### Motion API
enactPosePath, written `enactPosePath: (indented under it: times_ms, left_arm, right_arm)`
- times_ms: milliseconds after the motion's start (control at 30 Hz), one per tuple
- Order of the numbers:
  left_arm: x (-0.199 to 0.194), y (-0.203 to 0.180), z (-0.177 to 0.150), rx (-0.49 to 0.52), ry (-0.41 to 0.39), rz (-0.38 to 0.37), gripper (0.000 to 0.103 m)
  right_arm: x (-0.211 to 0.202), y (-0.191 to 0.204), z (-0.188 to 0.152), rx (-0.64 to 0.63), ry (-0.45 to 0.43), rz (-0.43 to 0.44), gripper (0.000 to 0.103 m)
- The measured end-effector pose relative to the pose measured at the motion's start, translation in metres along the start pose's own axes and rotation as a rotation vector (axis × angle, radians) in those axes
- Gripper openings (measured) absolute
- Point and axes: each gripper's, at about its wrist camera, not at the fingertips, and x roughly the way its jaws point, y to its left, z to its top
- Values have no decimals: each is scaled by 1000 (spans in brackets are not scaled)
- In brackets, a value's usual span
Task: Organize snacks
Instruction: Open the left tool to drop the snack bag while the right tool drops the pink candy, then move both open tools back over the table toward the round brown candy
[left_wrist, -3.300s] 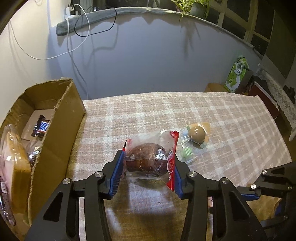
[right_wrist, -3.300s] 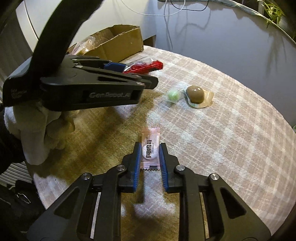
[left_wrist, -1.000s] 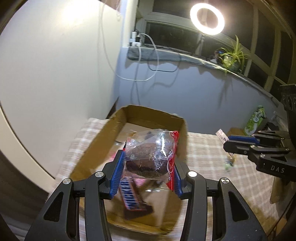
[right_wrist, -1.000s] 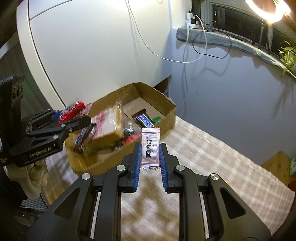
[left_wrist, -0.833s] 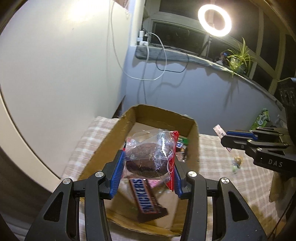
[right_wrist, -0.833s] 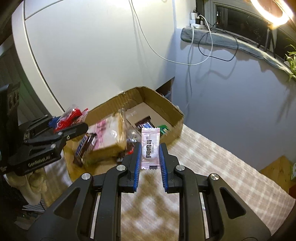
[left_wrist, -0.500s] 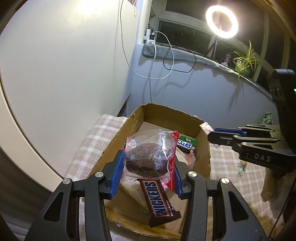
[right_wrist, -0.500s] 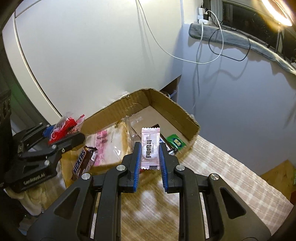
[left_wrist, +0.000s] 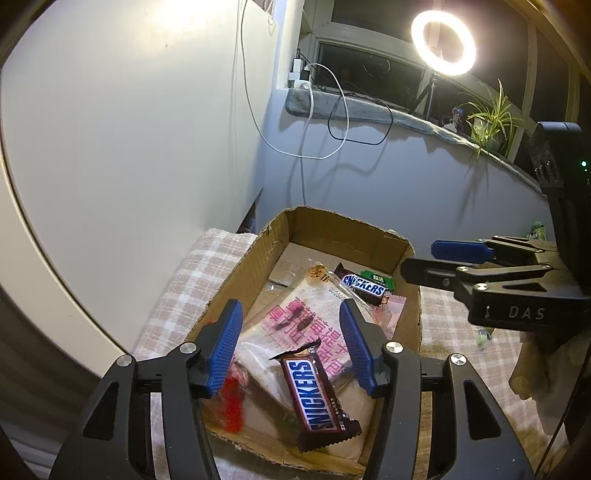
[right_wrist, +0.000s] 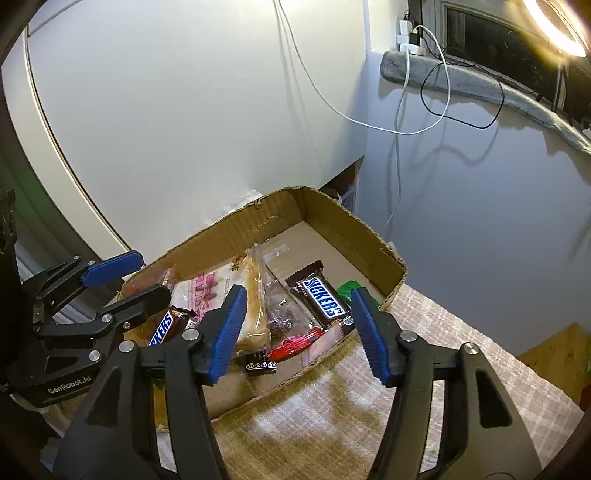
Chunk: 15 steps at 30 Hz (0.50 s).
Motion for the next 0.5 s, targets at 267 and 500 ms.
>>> enactPosePath:
  times_ms: [267, 500]
  left_arm:
    - [-9, -9, -1, 13, -16, -13, 54]
    - [-13, -31, -4, 40, -15, -47, 54]
  right_arm:
    - [-17, -17, -10, 24, -14, -28, 75]
    - [-41, -30, -27, -15, -34, -75, 75]
